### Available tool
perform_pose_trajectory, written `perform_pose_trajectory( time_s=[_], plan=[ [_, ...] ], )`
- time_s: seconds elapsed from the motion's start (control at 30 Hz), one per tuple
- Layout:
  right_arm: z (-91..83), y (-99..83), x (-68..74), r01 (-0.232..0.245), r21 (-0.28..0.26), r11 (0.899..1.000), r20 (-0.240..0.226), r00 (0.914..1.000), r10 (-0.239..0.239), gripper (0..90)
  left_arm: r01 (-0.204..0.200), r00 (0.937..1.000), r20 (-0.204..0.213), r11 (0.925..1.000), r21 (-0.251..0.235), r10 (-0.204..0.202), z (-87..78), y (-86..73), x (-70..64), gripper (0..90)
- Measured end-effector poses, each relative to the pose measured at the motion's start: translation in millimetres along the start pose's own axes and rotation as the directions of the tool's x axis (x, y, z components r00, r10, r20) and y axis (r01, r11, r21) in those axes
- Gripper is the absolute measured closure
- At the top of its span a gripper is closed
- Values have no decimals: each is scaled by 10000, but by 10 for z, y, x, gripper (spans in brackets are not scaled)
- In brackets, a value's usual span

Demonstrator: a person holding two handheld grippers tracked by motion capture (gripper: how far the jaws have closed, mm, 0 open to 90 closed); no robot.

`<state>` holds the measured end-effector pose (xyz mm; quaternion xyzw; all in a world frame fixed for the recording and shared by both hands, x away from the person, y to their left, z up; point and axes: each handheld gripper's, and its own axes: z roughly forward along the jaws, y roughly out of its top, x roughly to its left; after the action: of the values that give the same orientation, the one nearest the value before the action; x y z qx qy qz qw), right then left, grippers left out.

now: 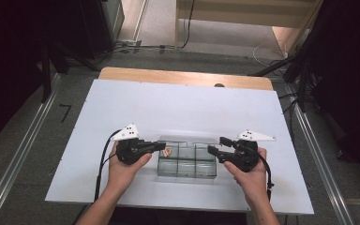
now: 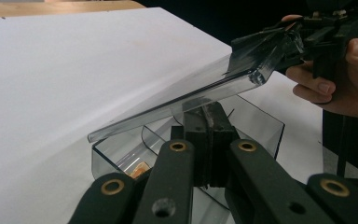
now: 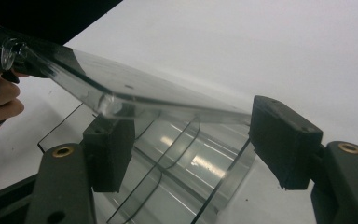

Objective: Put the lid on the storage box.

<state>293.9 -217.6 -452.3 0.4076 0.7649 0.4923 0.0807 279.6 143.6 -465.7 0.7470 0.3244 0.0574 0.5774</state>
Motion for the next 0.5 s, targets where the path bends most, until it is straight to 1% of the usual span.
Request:
perform_pose_trajectory(
  time_s=[0.13,0.27,0.33,0.4,0.43,0.5],
  plan=[
    [-30,-70,-16,-77,50,10000,71,9999,77,342,9,10000,23,10000,-19,-9,0,-4,0,891],
    [-57,-154,-27,-132,184,9997,166,9998,129,440,3,10000,66,10000,-10,-3,-4,-12,-2,891],
    [-76,-189,-26,-245,197,9995,111,9996,243,535,6,10000,76,10000,-12,-6,-8,-16,-2,891],
    [-94,-208,-29,-383,200,9991,-250,9989,388,663,15,9999,104,10000,-8,-15,-12,-20,-1,891],
    [-103,-212,-26,-370,213,9991,-359,9986,377,719,26,9999,112,10000,-12,-26,-13,-22,-1,891],
    [-120,-212,-6,-256,220,9994,-402,9988,264,808,39,9999,117,10000,-10,-39,-14,-29,-3,891]
  ],
)
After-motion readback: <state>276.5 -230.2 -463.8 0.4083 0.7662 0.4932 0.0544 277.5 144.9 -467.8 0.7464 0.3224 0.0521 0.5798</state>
